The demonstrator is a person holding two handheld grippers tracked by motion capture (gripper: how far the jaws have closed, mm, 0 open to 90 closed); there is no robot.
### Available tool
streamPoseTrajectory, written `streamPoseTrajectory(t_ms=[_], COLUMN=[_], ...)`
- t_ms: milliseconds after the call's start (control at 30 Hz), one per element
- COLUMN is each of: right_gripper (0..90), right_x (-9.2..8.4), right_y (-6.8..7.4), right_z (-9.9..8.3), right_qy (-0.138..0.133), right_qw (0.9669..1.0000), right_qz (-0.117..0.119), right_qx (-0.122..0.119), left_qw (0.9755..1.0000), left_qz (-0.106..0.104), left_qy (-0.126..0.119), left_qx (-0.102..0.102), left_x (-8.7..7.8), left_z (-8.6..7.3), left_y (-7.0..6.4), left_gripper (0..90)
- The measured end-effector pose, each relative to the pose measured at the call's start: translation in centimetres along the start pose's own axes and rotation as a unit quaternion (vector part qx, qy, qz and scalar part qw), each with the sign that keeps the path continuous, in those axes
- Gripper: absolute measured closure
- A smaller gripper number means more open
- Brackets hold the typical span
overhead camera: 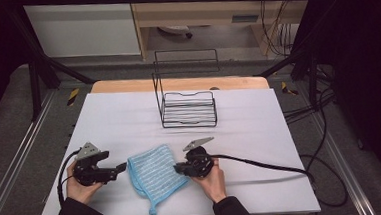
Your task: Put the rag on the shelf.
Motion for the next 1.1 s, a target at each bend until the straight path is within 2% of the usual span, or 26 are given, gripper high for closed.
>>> streamPoseTrajectory(t_ms=[33,133,167,300,433,600,733,800,833,867,900,967,1000,1067,1100], right_gripper=[86.4,86.4,86.4,86.4,86.2,86.1,85.7,78.3,78.3,69.2,64.3,62.2,58.0,57.8,57.8], right_x=[-0.6,-1.3,-2.1,-3.3,-5.1,-6.5,-6.8,-6.8,-6.8,-7.0,-7.2,-7.3,-7.4,-7.1,-7.1], right_y=[-0.3,-0.7,-1.0,-1.7,-2.6,-3.2,-3.4,-3.5,-3.5,-3.6,-3.8,-4.0,-4.7,-5.6,-5.6], right_z=[-0.2,-0.4,-0.8,-1.5,-2.5,-3.7,-4.2,-4.2,-4.2,-3.8,-3.5,-3.1,-2.1,-1.2,-1.2], right_qy=[-0.001,-0.007,-0.015,-0.021,-0.034,-0.041,-0.046,-0.049,-0.049,-0.056,-0.062,-0.066,-0.080,-0.084,-0.084], right_qw=[0.9999,0.9996,0.9989,0.9977,0.9950,0.9927,0.9920,0.9925,0.9925,0.9926,0.9926,0.9926,0.9920,0.9912,0.9912], right_qz=[-0.012,-0.024,-0.037,-0.054,-0.078,-0.097,-0.098,-0.096,-0.096,-0.094,-0.093,-0.092,-0.089,-0.091,-0.091], right_qx=[0.007,0.012,0.025,0.035,0.052,0.059,0.064,0.057,0.057,0.051,0.048,0.044,0.039,0.046,0.046], left_qw=[1.0000,1.0000,1.0000,1.0000,0.9999,0.9999,0.9998,0.9996,0.9996,0.9994,0.9994,0.9991,0.9991,0.9990,0.9990], left_qz=[0.000,-0.001,-0.001,-0.002,-0.003,-0.006,-0.011,-0.015,-0.017,-0.020,-0.020,-0.022,-0.024,-0.025,-0.025], left_qy=[0.000,0.000,0.000,0.004,0.005,0.005,0.007,0.011,0.010,0.012,0.012,0.015,0.017,0.018,0.018], left_qx=[0.001,0.002,0.003,0.007,0.011,0.013,0.016,0.021,0.022,0.027,0.027,0.032,0.032,0.033,0.033], left_x=[0.0,0.0,0.0,0.1,0.2,0.3,0.5,0.6,0.7,0.9,0.9,1.0,1.2,1.3,1.3], left_z=[0.0,0.0,0.0,0.0,0.0,0.0,0.0,0.1,0.1,0.2,0.2,0.1,0.1,0.1,0.1], left_y=[0.0,-0.1,-0.2,-0.3,-0.5,-0.9,-1.5,-1.8,-2.1,-2.5,-2.5,-2.7,-2.9,-2.9,-2.9], left_gripper=[13.5,13.4,13.5,13.5,13.4,13.5,13.5,13.5,13.5,13.5,13.6,13.6,13.6,13.7,13.7])
Point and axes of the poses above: each handheld gripper's, and its own axes: x roughly forward along the jaws, z roughly out of its top, y roughly to its left, the point moved 6 cm from there along x, roughly forward along the jaws, and after that the axes turned 9 degrees about -y, right-handed, at the moved point
